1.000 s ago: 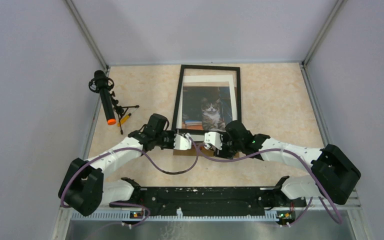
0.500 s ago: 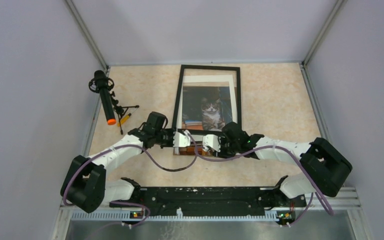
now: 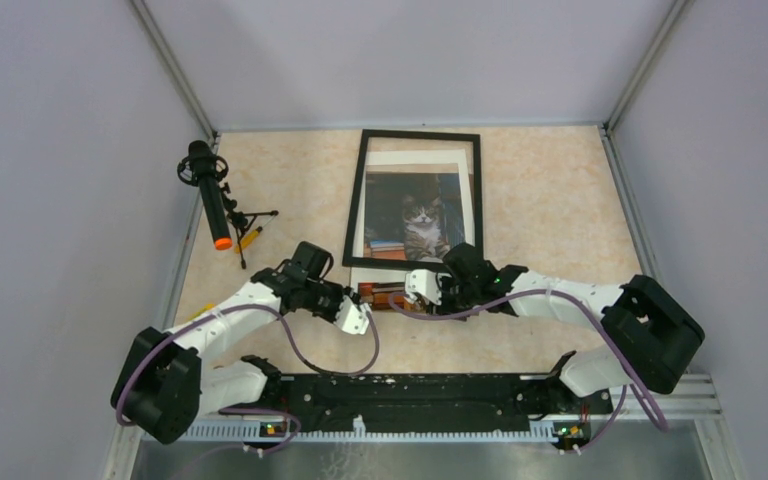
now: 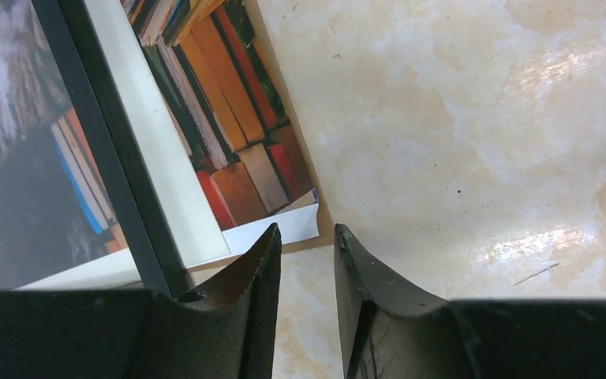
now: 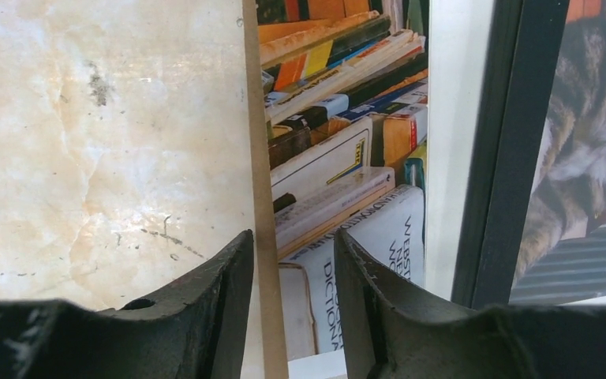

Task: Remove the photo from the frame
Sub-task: Pick up the photo from the photo frame.

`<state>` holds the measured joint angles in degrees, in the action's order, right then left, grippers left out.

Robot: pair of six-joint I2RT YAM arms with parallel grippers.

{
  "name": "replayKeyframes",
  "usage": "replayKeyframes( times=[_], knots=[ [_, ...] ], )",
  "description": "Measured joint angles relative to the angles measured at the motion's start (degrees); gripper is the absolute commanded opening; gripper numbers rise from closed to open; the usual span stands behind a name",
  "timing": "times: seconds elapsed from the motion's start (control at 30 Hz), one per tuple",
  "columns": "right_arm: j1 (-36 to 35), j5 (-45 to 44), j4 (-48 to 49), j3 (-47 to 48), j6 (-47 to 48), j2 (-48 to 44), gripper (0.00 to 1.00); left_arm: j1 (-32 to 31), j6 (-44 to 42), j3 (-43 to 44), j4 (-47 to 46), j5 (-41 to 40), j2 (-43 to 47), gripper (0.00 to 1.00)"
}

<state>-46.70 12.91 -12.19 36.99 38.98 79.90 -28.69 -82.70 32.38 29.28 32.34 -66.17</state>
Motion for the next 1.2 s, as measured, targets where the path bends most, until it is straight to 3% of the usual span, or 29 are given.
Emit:
replayKeyframes(
  times=[0.4,0.87,1.2],
  knots=[
    [0.0,0.9,-3.8,0.6,0.5,0.0,0.46,-2.5,-1.4,0.0,-1.7,-2.2,-4.5,0.37],
    [0.0,1.7,-4.8,0.7,1.0,0.0,0.53,-2.5,1.2,0.5,-5.6,-4.8,-7.3,0.19],
    [0.0,1.8,-5.0,0.7,0.9,0.0,0.56,-2.6,1.5,0.5,-6.9,-5.7,-8.2,0.27]
  ],
)
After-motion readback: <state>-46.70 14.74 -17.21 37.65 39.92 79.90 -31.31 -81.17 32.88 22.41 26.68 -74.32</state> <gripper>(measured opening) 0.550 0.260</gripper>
